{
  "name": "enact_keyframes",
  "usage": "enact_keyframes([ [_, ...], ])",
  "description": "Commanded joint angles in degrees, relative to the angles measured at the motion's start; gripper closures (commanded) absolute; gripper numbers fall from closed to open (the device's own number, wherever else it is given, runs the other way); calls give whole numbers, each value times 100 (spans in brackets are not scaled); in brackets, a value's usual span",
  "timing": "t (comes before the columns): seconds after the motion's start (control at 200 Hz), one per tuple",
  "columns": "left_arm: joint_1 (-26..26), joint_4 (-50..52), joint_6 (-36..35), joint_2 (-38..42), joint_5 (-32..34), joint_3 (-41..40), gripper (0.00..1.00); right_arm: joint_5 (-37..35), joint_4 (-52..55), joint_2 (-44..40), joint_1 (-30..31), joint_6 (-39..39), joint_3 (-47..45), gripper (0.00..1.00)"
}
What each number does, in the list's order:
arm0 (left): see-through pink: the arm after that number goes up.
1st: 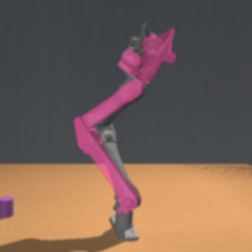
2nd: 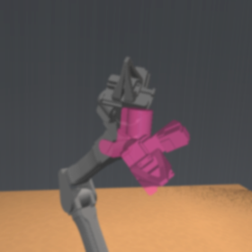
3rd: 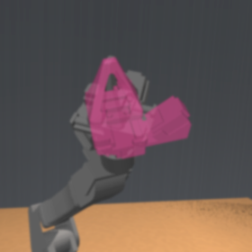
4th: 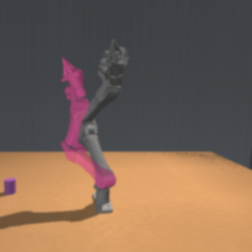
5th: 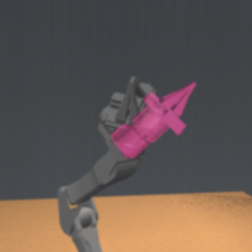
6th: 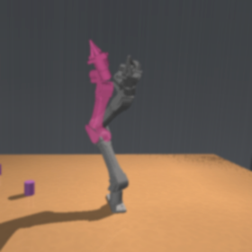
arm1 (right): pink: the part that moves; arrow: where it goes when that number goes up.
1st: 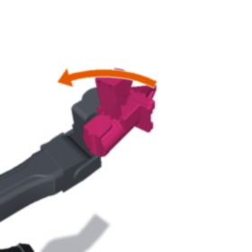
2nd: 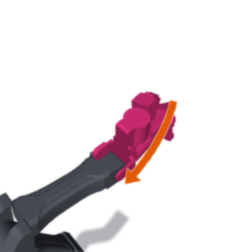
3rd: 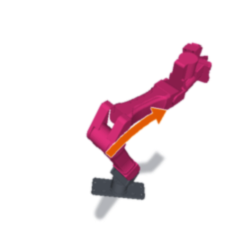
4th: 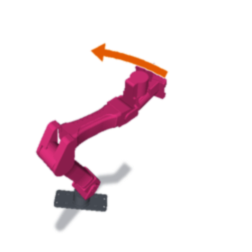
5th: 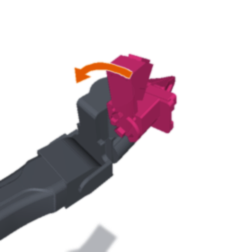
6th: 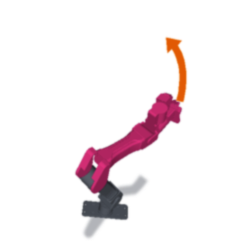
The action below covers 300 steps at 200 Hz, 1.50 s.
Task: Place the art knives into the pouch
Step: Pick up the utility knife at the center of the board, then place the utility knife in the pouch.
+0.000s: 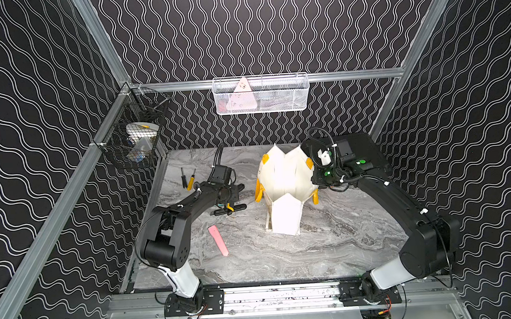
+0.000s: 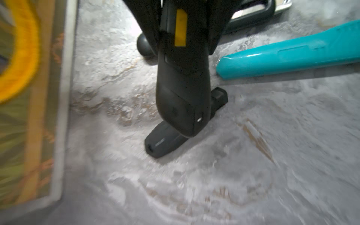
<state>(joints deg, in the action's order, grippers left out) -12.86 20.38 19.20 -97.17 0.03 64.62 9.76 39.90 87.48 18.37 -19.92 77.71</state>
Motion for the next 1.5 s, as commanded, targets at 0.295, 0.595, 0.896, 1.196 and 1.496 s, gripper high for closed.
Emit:
enact_keyframes([
  [0.295, -614, 1226, -381, 706, 142, 2272, 89, 191, -237, -35, 57, -16, -43, 100],
  [0.595, -1369, 519, 33, -324, -970, 3882, 90, 199, -545, -170, 58, -286, -237, 100],
  [0.896, -1737, -1008, 421, -985, -1927, 3451, 91, 386, -886, -224, 53, -502, -411, 100],
  [1.196, -2363, -1368, 46, -1095, -1925, 2607, 90, 492, -1055, -210, 54, -576, -475, 100],
  [1.496, -2578, -130, -418, -2142, -1638, 3454, 93, 598, -1097, -205, 54, -521, -457, 100],
])
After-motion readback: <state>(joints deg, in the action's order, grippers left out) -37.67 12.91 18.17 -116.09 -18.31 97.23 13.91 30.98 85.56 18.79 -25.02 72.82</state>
